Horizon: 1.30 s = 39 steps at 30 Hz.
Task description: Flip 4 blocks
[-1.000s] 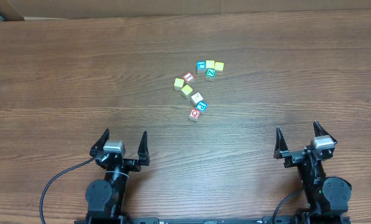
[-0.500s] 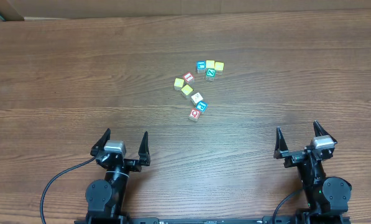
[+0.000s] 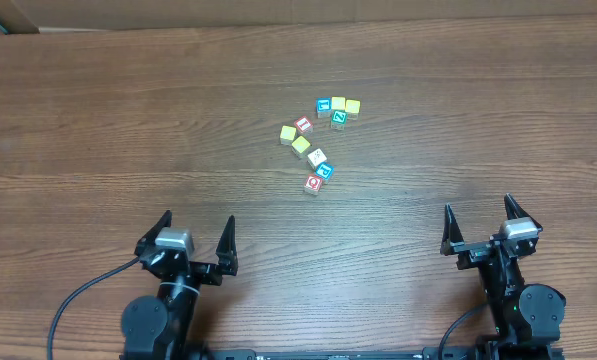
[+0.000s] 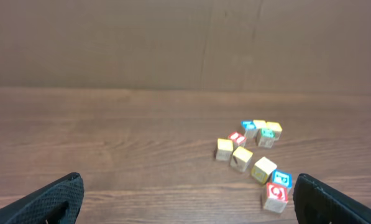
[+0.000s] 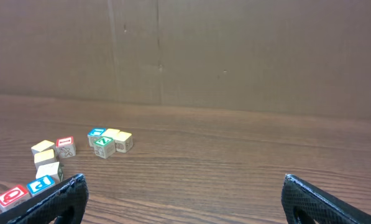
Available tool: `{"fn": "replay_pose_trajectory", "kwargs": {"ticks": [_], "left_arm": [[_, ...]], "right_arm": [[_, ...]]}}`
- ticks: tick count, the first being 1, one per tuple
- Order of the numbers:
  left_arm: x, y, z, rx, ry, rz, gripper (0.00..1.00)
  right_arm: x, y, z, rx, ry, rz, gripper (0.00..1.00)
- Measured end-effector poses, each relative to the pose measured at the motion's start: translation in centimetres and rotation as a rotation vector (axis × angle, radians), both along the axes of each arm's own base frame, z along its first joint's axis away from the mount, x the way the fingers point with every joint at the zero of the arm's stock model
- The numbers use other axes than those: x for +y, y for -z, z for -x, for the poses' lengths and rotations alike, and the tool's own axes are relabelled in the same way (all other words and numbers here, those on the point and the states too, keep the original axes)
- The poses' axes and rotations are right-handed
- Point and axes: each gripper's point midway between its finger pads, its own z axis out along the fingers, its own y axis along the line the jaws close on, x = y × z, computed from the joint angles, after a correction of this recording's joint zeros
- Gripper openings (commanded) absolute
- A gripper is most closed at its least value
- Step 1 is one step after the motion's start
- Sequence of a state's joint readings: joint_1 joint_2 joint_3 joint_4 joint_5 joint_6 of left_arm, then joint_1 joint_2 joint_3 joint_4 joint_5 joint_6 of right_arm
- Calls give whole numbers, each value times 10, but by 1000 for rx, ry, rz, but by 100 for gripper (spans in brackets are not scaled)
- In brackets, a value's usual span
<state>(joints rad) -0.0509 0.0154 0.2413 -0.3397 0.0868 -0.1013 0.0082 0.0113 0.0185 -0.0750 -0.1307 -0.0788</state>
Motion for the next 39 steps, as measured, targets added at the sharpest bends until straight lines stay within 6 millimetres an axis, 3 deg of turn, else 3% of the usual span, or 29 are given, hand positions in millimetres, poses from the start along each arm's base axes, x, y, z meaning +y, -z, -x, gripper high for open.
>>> {"fn": "replay_pose_trajectory", "kwargs": {"ticks": [11, 17, 26, 30, 33, 38, 39], "left_arm": [[0, -59, 22, -90, 8, 5, 100], [-3, -87, 29, -56, 26, 5, 100], [-19, -115, 8, 210, 110, 13, 100], [-30, -115, -10, 421, 169, 28, 100], [-35, -104, -23, 629, 191, 46, 100], [-48, -82, -63, 872, 235, 95, 100], [-52, -76, -71, 904, 254, 111, 92]], "right_arm": [[0, 0, 0, 0, 0, 0, 100], [0, 0, 0, -1, 0, 0, 100], [0, 0, 0, 0, 1, 0, 100], [0, 0, 0, 0, 0, 0, 100], [0, 0, 0, -1, 1, 0, 100], [0, 0, 0, 0, 0, 0, 100], [0, 0, 0, 0, 0, 0, 100]]}}
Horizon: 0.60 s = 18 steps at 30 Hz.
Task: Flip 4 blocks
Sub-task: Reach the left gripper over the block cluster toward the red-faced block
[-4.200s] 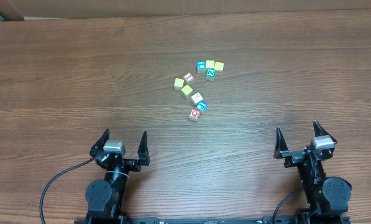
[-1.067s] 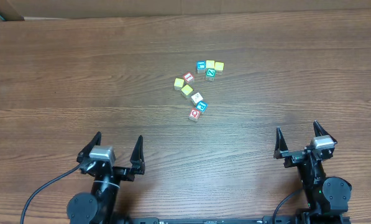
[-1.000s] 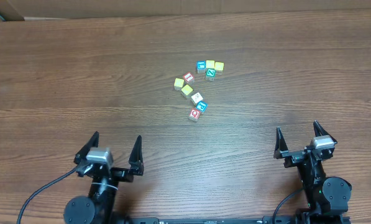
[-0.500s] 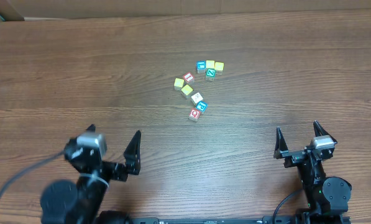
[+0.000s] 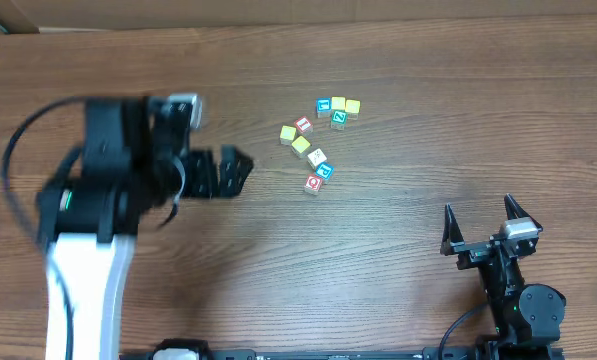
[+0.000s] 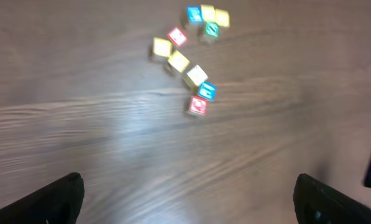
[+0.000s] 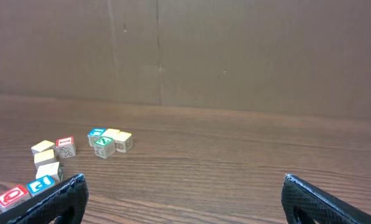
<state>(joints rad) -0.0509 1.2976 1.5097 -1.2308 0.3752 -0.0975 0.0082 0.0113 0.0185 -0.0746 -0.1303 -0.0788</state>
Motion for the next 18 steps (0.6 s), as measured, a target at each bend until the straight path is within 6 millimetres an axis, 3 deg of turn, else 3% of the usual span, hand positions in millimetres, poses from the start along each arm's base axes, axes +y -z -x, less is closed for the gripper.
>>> {"fn": "replay_pose_trajectory", "kwargs": {"ticks": [1, 2, 3, 5, 8, 13, 17, 18], "left_arm": [[-4, 7, -7, 33, 12, 19, 69], [-8, 15, -12, 68, 25, 39, 32], [-13, 25, -17, 113, 34, 65, 20], [-19, 42, -23, 182, 47, 91, 11], [-25, 72, -30, 291, 52, 88, 11], [-38, 123, -36, 429, 48, -19, 21], [-62, 155, -44, 450, 90, -107, 49], [-68, 161, -47, 442, 101, -119, 50]], "right_arm": [[0, 0, 0, 0, 0, 0, 100], [0, 0, 0, 1, 0, 0, 100], [0, 0, 0, 0, 0, 0, 100], [0, 0, 0, 0, 0, 0, 100], [0, 0, 0, 0, 0, 0, 100], [0, 0, 0, 0, 0, 0, 100], [0, 0, 0, 0, 0, 0, 100], [0, 0, 0, 0, 0, 0, 100]]}}
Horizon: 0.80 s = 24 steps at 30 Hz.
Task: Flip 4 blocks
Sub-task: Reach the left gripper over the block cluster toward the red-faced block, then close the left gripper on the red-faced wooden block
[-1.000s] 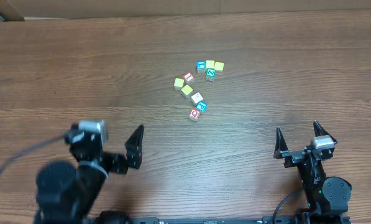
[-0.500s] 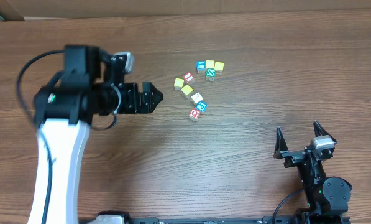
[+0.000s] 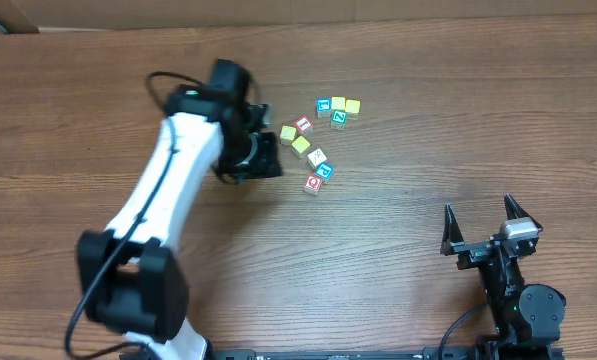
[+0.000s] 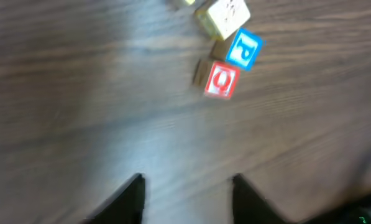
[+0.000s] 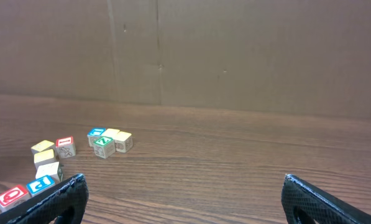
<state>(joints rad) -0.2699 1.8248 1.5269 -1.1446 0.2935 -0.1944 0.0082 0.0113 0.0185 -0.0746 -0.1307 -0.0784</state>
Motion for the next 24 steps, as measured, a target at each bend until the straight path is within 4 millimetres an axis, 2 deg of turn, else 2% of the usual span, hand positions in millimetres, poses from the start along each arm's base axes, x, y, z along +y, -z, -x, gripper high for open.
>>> {"fn": "replay_pose_trajectory", "kwargs": {"ticks": [5, 12, 19, 24], "left_arm": [[-33, 30, -15, -54, 76, -49, 51], [-63, 57, -28, -129, 158, -101, 56], [-75, 73, -27, -152, 225, -163, 52], [-73, 92, -23, -127, 249, -218, 51]], "right_arm": [[0, 0, 0, 0, 0, 0, 100], [0, 0, 0, 0, 0, 0, 100], [0, 0, 0, 0, 0, 0, 100], [0, 0, 0, 0, 0, 0, 100]]}}
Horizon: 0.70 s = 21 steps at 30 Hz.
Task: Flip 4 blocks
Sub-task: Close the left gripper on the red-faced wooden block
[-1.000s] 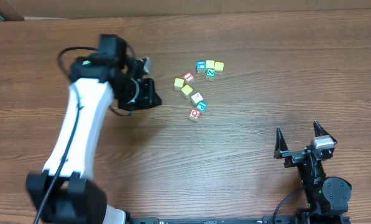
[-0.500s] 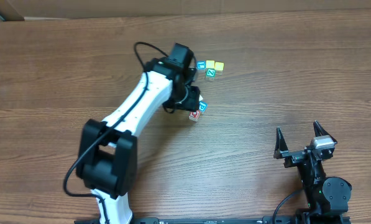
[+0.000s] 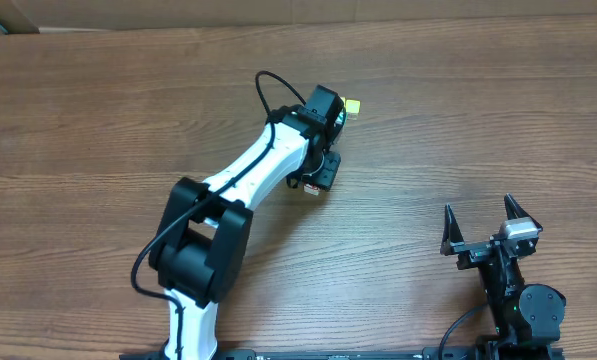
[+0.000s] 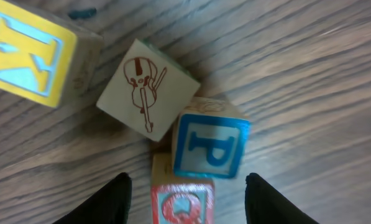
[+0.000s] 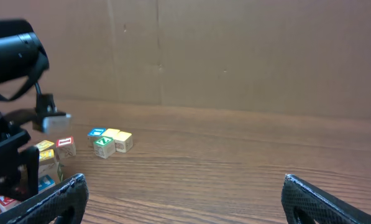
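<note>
Small wooden picture blocks lie in a loose cluster at the table's far middle. In the left wrist view a red Q block [image 4: 182, 202] sits between the fingers of my left gripper [image 4: 185, 208], which is open and low over it with gaps on both sides. A blue P block [image 4: 210, 146] touches the Q block, with a violin block [image 4: 146, 87] and a yellow K block [image 4: 27, 53] beyond. From overhead the left gripper [image 3: 315, 178] hides most of the cluster; one yellow block [image 3: 353, 104] shows. My right gripper [image 3: 486, 222] rests open at the near right.
A trio of blocks [image 5: 109, 141] stands at the far end of the cluster. A brown cardboard wall [image 5: 235, 56] runs along the back of the wooden table [image 3: 458, 120]. The left arm [image 3: 248, 180] stretches diagonally from the near left.
My left gripper has moved right from beside the cluster to directly over it and come much lower, with the red Q block now between its fingers. The right arm has not moved.
Both grippers were parked open at the table's near edge. Then the left arm was raised out over the table left of the blocks, then close beside the cluster looking down at Q and P. Now it straddles the Q block. No block has moved.
</note>
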Available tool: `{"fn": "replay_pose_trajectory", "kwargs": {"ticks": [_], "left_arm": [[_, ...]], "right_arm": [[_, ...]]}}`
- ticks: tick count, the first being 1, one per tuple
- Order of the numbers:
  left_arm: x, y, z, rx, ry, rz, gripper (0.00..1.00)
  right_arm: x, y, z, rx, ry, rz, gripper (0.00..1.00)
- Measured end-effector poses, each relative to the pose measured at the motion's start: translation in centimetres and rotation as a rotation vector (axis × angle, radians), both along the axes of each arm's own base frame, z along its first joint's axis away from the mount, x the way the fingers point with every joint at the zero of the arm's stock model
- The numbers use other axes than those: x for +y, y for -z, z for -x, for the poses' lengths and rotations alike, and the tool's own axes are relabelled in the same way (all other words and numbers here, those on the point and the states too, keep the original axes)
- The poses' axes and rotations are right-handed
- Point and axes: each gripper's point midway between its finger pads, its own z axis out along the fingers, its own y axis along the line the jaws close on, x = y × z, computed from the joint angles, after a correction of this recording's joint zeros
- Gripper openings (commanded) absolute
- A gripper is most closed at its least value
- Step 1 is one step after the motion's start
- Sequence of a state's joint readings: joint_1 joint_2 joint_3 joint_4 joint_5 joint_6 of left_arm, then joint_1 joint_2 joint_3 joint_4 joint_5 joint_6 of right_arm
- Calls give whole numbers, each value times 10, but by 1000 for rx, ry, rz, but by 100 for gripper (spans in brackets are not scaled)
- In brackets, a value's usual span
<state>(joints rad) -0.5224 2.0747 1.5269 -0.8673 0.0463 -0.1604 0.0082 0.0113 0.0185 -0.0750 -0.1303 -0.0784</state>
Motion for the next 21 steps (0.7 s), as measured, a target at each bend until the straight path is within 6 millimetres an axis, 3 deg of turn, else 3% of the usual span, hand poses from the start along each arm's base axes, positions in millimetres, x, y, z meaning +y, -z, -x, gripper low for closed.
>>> {"fn": "replay_pose_trajectory", "kwargs": {"ticks": [4, 13, 21], "left_arm": [[6, 10, 2, 16, -6, -37, 45], [10, 11, 3, 21, -39, -56, 25], [19, 11, 18, 87, -59, -90, 23]], "right_arm": [[0, 0, 0, 0, 0, 0, 100], [0, 0, 0, 0, 0, 0, 100], [0, 0, 0, 0, 0, 0, 100]]}}
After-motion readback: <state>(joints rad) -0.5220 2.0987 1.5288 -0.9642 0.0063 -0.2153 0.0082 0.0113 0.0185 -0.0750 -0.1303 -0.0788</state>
